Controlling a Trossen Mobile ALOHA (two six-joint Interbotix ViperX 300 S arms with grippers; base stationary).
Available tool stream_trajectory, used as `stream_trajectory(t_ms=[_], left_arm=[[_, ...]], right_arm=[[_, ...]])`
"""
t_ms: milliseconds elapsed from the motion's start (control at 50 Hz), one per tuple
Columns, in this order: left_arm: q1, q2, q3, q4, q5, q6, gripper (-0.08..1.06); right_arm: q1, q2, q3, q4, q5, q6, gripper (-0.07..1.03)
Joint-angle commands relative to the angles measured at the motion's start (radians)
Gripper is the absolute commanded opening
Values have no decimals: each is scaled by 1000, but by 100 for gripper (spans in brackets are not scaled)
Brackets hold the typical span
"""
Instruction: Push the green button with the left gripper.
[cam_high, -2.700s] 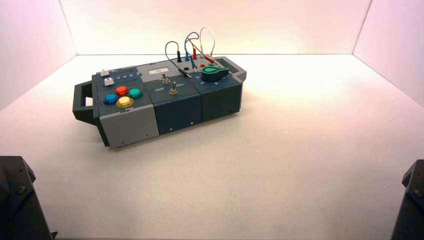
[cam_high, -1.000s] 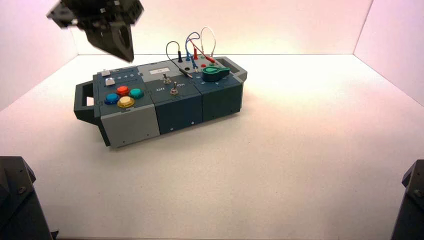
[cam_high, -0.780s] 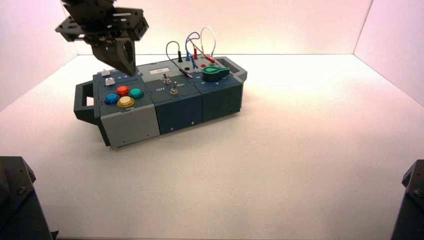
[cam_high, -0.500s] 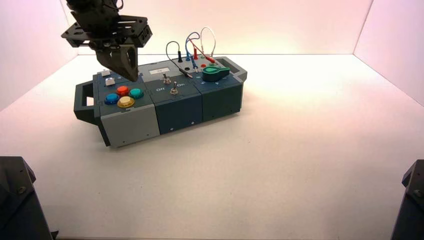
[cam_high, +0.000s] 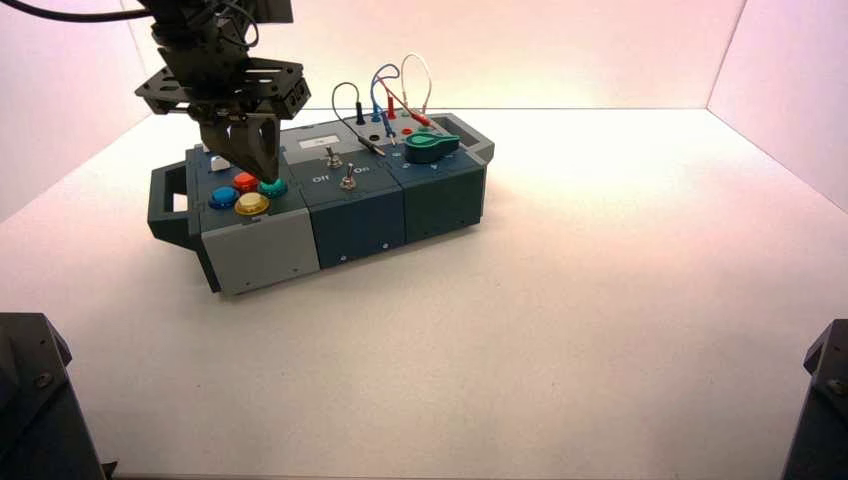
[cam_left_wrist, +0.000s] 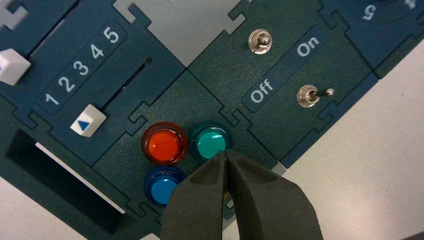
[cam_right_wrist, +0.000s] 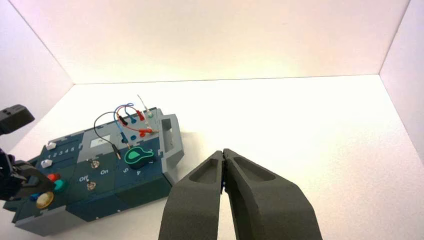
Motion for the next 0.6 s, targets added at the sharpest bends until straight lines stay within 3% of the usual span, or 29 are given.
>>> stream_trajectory(t_ms=[20, 600], left_arm=[[-3, 6, -28, 5, -8, 6, -3], [3, 26, -21, 8, 9, 15, -3]], right_arm=[[2, 14, -28, 5, -6, 0, -2], [2, 12, -28, 5, -3, 2, -2]])
